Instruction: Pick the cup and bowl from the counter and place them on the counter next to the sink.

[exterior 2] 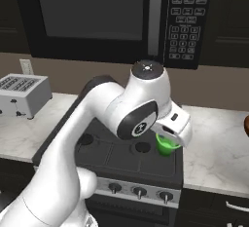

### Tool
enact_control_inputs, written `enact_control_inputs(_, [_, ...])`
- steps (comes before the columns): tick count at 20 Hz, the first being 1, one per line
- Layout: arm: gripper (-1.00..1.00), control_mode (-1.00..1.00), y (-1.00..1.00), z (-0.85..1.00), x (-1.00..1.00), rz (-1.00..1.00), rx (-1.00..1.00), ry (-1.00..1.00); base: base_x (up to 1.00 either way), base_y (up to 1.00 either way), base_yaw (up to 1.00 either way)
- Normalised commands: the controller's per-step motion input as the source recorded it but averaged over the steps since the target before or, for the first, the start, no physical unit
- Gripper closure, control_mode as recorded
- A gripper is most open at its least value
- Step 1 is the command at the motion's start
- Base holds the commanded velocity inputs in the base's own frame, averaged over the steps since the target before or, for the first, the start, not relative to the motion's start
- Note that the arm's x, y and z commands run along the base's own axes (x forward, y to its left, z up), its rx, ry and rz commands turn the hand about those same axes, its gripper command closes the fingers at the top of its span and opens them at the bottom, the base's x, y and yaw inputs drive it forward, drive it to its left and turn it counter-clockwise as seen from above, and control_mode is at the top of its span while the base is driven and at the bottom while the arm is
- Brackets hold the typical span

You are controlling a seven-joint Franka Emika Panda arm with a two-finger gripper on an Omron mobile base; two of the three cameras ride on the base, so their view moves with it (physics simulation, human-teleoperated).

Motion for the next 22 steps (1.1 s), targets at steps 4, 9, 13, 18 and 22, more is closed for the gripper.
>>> enact_control_inputs(4, [1.00, -1.00, 1.00, 0.44, -0.21, 0.00, -0.17, 0.07, 0.00, 0.00, 0.00])
enact_control_inputs(9, [1.00, -1.00, 1.00, 0.21, -0.14, 0.00, -0.13, 0.08, 0.00, 0.00, 0.00])
enact_control_inputs(13, [1.00, -1.00, 1.00, 0.00, -0.15, 0.00, -0.02, 0.01, 0.00, 0.00, 0.00])
enact_control_inputs(18, [1.00, -1.00, 0.95, 0.00, -0.16, 0.00, 0.00, 0.00, 0.00, 0.00, 0.00])
enact_control_inputs(22, [1.00, -1.00, 0.82, 0.00, -0.22, 0.00, 0.00, 0.00, 0.00, 0.00, 0.00])
